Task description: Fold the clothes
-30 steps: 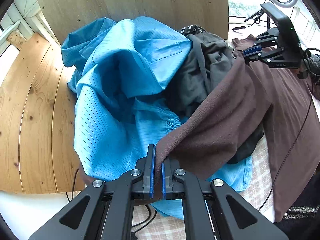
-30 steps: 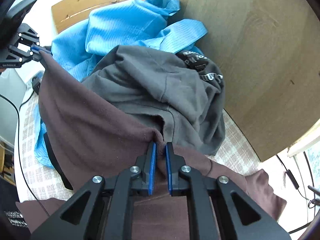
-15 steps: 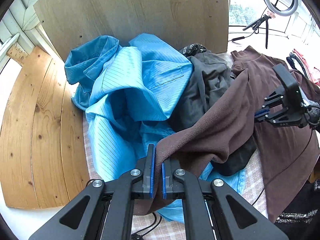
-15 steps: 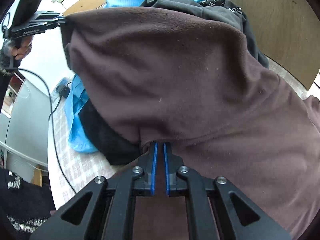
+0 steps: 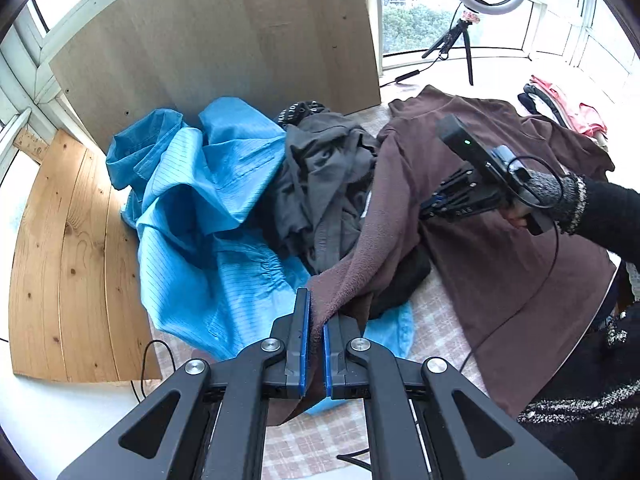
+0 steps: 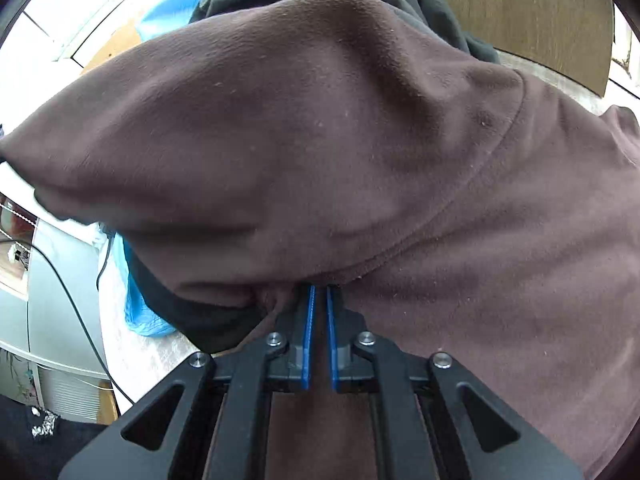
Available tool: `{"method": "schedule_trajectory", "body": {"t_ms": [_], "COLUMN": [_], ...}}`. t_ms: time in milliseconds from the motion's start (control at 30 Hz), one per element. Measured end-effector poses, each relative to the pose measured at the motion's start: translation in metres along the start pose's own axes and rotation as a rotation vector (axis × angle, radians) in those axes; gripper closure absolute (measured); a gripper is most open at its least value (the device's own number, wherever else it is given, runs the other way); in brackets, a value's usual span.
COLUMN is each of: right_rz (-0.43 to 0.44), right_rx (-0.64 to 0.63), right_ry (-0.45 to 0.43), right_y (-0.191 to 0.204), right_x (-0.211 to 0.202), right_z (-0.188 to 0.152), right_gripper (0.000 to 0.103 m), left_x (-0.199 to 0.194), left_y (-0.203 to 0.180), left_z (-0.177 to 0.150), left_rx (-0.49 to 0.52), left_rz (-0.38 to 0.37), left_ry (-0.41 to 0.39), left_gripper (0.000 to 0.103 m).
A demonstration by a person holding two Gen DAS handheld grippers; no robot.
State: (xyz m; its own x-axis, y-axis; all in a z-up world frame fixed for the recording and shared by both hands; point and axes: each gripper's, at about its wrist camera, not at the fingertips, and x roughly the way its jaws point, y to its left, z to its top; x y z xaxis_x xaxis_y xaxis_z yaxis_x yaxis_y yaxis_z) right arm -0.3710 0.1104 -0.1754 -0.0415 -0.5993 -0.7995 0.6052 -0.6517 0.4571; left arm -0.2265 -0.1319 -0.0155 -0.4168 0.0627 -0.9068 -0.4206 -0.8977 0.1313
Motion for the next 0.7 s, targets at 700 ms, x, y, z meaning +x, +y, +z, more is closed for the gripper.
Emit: {"method": "schedule_trajectory", "body": {"t_ms": [700], "right_rz": [0.125], "right_rx": [0.137], "right_ry": [0.025], "right_y": [-0.046], "right_x": [-0.126], "right_z": [-0.058], "right_gripper": [0.061], "left_x": [0.009], "left_y": [-0.204], "left_z": [-0.146], "left_rx": [-0.318], "left_rz": [-0.084], "left_ry": [0.135], "left_gripper": [0.068]}}
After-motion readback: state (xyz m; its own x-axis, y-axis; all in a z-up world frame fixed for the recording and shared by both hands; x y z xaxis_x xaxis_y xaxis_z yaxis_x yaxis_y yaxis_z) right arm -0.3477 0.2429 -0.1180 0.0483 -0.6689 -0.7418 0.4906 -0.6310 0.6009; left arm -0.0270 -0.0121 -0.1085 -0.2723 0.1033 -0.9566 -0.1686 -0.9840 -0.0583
